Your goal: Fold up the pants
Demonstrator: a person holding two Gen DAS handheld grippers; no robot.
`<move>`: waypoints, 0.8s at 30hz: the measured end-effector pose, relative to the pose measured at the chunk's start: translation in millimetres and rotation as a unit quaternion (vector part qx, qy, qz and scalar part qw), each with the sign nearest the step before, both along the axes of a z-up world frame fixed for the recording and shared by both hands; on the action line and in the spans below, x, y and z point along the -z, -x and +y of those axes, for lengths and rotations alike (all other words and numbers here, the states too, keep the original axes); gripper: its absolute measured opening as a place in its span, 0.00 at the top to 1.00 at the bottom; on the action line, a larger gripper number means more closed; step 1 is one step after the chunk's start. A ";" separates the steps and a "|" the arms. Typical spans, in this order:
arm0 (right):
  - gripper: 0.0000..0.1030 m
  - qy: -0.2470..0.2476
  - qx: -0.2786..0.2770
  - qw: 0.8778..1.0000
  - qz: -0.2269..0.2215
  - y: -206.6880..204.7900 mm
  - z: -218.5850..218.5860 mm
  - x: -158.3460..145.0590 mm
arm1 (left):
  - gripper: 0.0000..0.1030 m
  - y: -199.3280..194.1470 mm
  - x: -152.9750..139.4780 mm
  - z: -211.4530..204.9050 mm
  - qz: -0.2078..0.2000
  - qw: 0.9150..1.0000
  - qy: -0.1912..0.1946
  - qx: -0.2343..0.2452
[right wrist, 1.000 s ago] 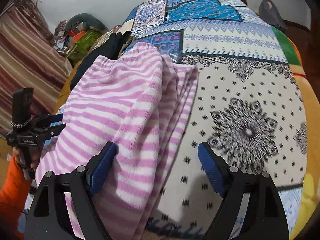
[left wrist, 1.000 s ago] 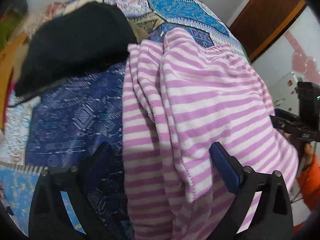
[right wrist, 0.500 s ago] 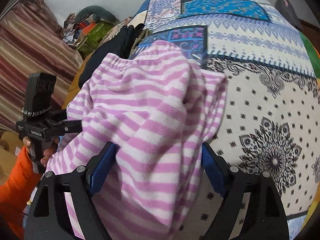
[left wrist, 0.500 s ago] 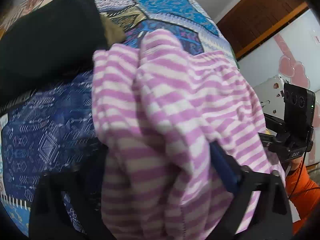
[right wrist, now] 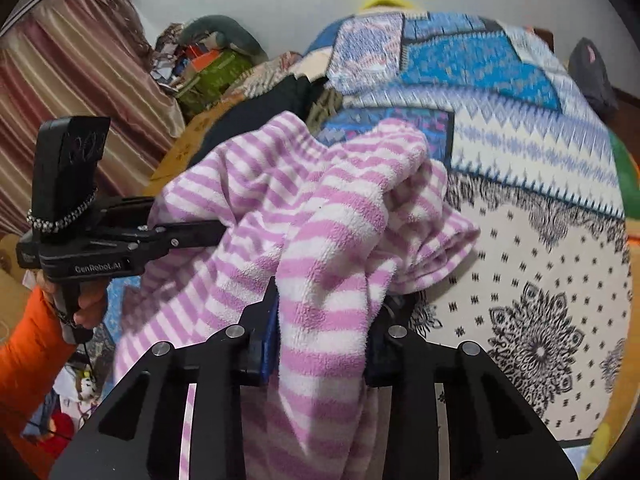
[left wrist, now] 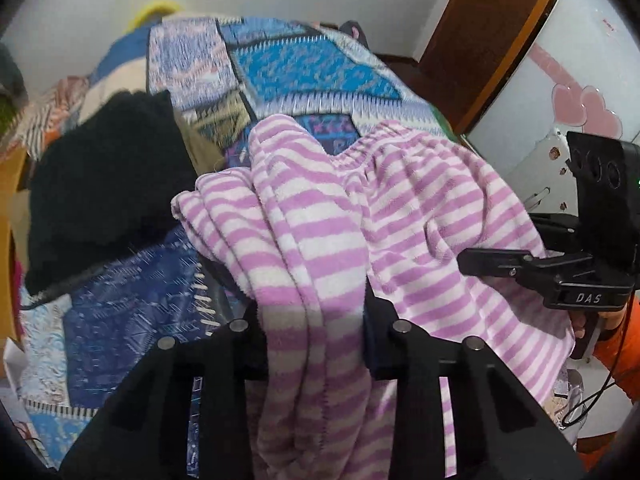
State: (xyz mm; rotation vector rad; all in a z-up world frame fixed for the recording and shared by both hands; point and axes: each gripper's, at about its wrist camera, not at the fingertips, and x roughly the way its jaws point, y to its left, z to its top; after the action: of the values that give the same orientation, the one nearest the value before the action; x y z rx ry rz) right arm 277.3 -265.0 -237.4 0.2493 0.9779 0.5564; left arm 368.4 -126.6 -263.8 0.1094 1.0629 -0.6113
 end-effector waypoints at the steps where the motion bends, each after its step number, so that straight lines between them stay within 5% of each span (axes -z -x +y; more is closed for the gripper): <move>1: 0.72 0.001 0.000 1.000 -0.008 -0.2 0.5 -5.8 | 0.69 1.8 -5.9 0.1 -0.011 1.000 0.000 -0.002; 15: 0.73 0.015 -0.024 0.990 -0.140 -43.3 58.2 -98.7 | 0.69 -21.8 -107.3 74.1 -0.124 0.989 0.024 -0.076; 24: 0.73 0.018 -0.043 0.982 -0.181 -112.3 108.6 -116.4 | 0.69 -83.6 -124.5 134.0 -0.157 0.980 0.028 -0.116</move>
State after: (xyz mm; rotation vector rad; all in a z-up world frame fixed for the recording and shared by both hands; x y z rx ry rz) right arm 389.6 -156.4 -121.0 0.0699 0.6458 0.6365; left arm 452.1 7.4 -139.3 0.0303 0.7395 -0.3955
